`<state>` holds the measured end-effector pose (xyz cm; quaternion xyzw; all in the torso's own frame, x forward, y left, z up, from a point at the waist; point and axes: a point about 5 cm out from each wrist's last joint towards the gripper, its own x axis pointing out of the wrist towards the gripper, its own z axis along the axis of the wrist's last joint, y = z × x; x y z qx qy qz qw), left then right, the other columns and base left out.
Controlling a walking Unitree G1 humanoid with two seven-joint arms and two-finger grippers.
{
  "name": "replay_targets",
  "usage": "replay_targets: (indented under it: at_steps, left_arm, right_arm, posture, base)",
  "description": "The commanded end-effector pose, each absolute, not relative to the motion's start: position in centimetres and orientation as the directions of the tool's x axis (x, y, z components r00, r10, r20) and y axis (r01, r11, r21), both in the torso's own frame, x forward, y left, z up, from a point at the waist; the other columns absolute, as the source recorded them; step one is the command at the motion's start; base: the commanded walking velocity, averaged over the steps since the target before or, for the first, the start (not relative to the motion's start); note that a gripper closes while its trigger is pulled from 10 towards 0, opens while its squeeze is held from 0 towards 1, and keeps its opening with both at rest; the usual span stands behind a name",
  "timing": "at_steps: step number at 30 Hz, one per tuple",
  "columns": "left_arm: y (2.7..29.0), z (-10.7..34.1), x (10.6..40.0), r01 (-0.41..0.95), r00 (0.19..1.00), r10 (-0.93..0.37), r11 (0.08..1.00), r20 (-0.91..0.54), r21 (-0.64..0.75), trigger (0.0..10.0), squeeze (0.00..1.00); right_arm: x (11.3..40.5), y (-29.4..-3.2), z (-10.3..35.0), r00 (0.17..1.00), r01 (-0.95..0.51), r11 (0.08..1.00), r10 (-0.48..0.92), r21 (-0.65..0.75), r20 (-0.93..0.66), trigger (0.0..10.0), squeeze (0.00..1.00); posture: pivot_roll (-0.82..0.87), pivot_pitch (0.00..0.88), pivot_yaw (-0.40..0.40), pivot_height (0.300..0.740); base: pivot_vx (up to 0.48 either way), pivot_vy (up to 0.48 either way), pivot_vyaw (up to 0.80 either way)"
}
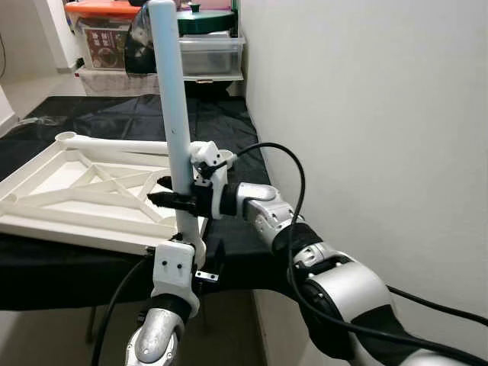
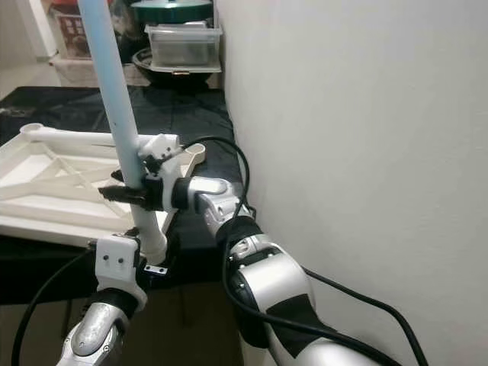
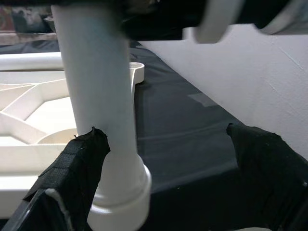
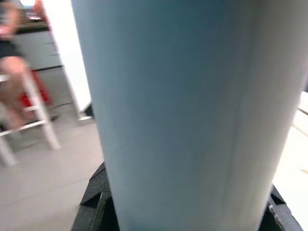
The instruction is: Building children table
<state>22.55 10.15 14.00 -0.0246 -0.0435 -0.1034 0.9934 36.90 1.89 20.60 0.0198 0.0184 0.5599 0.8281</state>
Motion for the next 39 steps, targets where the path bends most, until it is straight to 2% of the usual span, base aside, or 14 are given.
replay_targets:
  at_steps: [1, 2, 3, 6, 19, 20, 21, 22, 24, 25, 26, 32, 33, 39]
  left_arm:
    - [10.1, 13.7, 22.5, 0.204, 0.977, -0.200, 0.978, 0.080, -0.046, 10.0, 0.00]
    - [10.1, 13.7, 22.4, 0.204, 0.977, -0.200, 0.978, 0.079, -0.045, 10.0, 0.00]
    - [10.1, 13.7, 22.4, 0.204, 0.977, -0.200, 0.978, 0.079, -0.045, 10.0, 0.00]
    - [10.0, 13.6, 22.4, 0.208, 0.976, -0.204, 0.977, 0.077, -0.045, 10.0, 0.00]
    - [10.1, 13.5, 22.4, 0.209, 0.976, -0.206, 0.977, 0.073, -0.046, 10.0, 0.00]
    - [10.1, 13.5, 22.4, 0.209, 0.976, -0.206, 0.977, 0.073, -0.046, 10.0, 0.00]
    - [10.1, 13.5, 22.4, 0.209, 0.976, -0.206, 0.977, 0.073, -0.046, 10.0, 0.00]
    - [10.1, 13.5, 22.4, 0.209, 0.976, -0.205, 0.977, 0.073, -0.046, 10.0, 0.00]
    - [10.1, 13.5, 22.4, 0.209, 0.976, -0.205, 0.977, 0.073, -0.046, 10.0, 0.00]
    - [10.1, 13.6, 22.5, 0.209, 0.976, -0.205, 0.977, 0.074, -0.047, 10.0, 0.00]
    - [10.1, 13.6, 22.5, 0.208, 0.976, -0.204, 0.977, 0.075, -0.046, 10.0, 0.00]
    - [10.1, 13.6, 22.5, 0.208, 0.976, -0.204, 0.977, 0.076, -0.047, 10.0, 0.00]
    - [10.1, 13.7, 22.6, 0.211, 0.975, -0.207, 0.976, 0.078, -0.046, 10.0, 0.00]
    - [10.2, 13.8, 22.5, 0.209, 0.975, -0.205, 0.977, 0.079, -0.043, 10.0, 0.00]
  right_arm:
    - [38.2, 0.7, 20.1, 0.605, -0.789, 0.606, 0.795, 0.099, -0.040, 0.0, 0.00]
    - [39.2, -0.9, 19.6, 0.778, -0.614, 0.779, 0.624, 0.125, -0.068, 0.0, 0.00]
    - [39.2, -0.9, 19.6, 0.778, -0.614, 0.779, 0.624, 0.125, -0.068, 0.0, 0.00]
    - [40.3, -4.9, 18.1, 0.964, -0.206, 0.969, 0.224, 0.134, -0.142, 0.0, 0.00]
    - [39.3, -5.3, 16.2, 0.985, 0.082, 0.974, -0.047, 0.210, -0.167, 0.0, 0.00]
    - [39.1, -4.1, 16.3, 0.989, 0.024, 0.975, 0.009, 0.222, -0.147, 10.0, 0.00]
    - [39.1, -4.1, 16.3, 0.989, 0.024, 0.975, 0.009, 0.222, -0.147, 10.0, 0.00]
    - [38.9, -2.6, 17.0, 0.989, -0.089, 0.962, 0.117, 0.258, -0.094, 10.0, 1.00]
    - [38.9, -2.6, 17.0, 0.989, -0.089, 0.962, 0.117, 0.258, -0.094, 10.0, 1.00]
    - [38.9, -1.7, 18.0, 0.978, -0.192, 0.942, 0.207, 0.274, -0.029, 10.0, 0.73]
    - [38.9, -1.0, 18.9, 0.945, -0.319, 0.899, 0.327, 0.300, 0.025, 10.0, 0.00]
    - [38.7, -0.6, 19.7, 0.797, -0.599, 0.758, 0.596, 0.261, 0.096, 10.0, 0.00]
    - [38.1, -0.8, 19.1, 0.618, -0.779, 0.603, 0.785, 0.173, 0.049, 10.0, 0.00]
    - [37.1, -1.1, 19.0, 0.328, -0.939, 0.331, 0.944, 0.097, -0.048, 10.0, 0.00]
  posture:
    - [0.01, 0.000, -0.073, 0.740]
    - [0.01, 0.000, -0.073, 0.740]
    - [0.01, 0.000, -0.073, 0.740]
    - [0.00, 0.000, -0.065, 0.740]
    - [0.00, 0.000, -0.057, 0.740]
    - [0.00, 0.000, -0.057, 0.740]
    - [0.00, 0.000, -0.057, 0.740]
    - [0.00, 0.000, -0.061, 0.740]
    - [0.00, 0.000, -0.061, 0.740]
    - [0.01, 0.000, -0.064, 0.740]
    - [0.01, 0.000, -0.064, 0.740]
    - [0.01, 0.000, -0.063, 0.740]
    - [0.01, 0.000, -0.068, 0.740]
    - [0.01, 0.000, -0.068, 0.740]
  base:
    - [0.000, 0.000, 0.00]
    - [0.000, 0.000, 0.00]
    - [0.000, 0.000, 0.00]
    - [0.000, 0.000, 0.00]
    - [0.000, 0.000, 0.00]
    - [0.000, 0.000, 0.00]
    - [0.000, 0.000, 0.00]
    - [0.000, 0.000, 0.00]
    - [0.000, 0.000, 0.00]
    - [0.000, 0.000, 0.00]
    - [0.000, 0.000, 0.00]
    - [0.000, 0.000, 0.00]
    - [0.000, 0.000, 0.00]
    - [0.000, 0.000, 0.00]
